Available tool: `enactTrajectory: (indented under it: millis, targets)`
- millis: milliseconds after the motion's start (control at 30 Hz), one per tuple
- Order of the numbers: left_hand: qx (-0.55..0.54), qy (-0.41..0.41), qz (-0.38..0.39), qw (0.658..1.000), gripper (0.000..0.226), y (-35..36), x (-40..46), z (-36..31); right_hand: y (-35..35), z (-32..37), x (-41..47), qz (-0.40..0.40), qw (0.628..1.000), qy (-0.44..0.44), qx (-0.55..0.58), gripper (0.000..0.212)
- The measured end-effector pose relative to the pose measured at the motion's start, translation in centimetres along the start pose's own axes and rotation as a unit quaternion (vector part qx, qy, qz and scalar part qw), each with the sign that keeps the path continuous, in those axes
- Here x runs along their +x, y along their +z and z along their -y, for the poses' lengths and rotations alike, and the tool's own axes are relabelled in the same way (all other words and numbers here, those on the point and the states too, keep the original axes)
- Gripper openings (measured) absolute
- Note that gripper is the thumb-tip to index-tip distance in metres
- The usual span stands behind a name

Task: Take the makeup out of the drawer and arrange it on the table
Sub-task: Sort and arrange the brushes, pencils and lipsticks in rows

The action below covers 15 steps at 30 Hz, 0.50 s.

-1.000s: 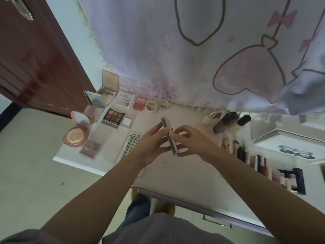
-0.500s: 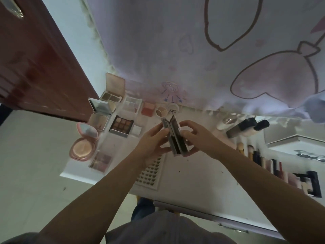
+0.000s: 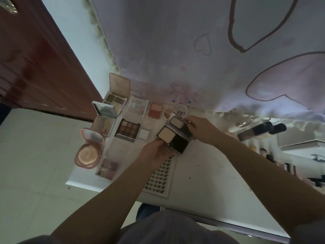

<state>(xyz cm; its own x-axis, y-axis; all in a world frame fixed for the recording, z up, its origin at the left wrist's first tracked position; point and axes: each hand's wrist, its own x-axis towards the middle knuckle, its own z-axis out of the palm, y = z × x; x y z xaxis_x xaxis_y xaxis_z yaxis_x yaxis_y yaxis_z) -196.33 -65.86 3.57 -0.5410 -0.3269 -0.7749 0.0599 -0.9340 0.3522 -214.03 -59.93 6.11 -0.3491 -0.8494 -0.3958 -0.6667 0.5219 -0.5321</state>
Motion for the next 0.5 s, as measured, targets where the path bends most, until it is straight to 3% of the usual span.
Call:
enactTrajectory:
  millis: [200,500]
  targets:
    - [-0.039,-0.046,-0.085,0.995,0.016,0.5,0.7,-1.9,1.0,0.5,2.7,-0.002,0.993,-0.035,-0.113,0.030]
    - [-0.077,-0.033,-0.159,0.984,0.016,0.4,0.7,-2.2,2.5,0.1,3.1,-0.027,0.996,-0.055,-0.061,0.029]
